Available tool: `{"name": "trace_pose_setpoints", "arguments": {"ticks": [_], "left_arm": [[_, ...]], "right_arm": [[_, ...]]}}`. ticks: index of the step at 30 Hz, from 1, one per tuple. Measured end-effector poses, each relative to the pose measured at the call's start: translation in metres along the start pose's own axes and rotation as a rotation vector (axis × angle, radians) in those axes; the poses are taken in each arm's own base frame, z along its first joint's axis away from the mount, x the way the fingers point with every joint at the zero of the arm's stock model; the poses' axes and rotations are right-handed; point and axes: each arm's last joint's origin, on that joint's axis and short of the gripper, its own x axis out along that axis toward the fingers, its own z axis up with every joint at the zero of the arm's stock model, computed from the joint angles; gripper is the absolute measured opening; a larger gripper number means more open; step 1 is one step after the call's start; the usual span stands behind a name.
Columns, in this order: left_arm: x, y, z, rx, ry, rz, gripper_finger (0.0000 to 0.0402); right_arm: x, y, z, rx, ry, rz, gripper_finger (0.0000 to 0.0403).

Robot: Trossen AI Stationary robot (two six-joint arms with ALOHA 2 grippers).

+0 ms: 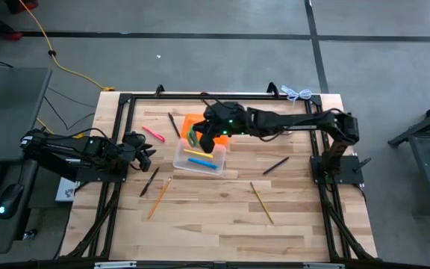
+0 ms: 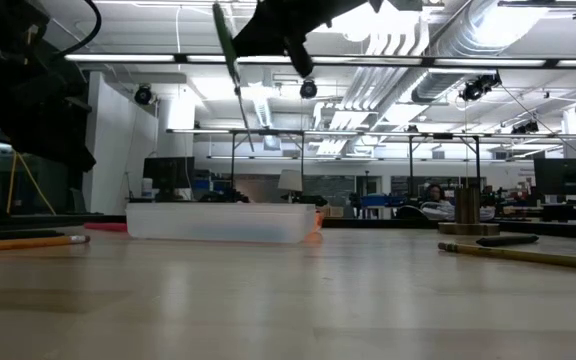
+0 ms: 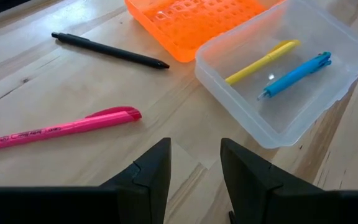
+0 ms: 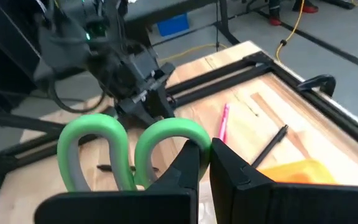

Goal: Pick & place school supplies into a supply box
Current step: Put the green scissors into the orange supply box

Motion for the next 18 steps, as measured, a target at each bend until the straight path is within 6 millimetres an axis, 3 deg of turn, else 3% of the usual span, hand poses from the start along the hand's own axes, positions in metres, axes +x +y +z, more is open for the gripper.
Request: {"name": "trace_pose_setpoints", "arguments": {"ticks": [18], "left_arm": [[-0.001,-0.003,0.011,-0.031,-0.162,0.060,0.0170]], "right_arm": [[0.036,-0.026,-0.033,0.009,0.160,-0.068,0.0000]]}}
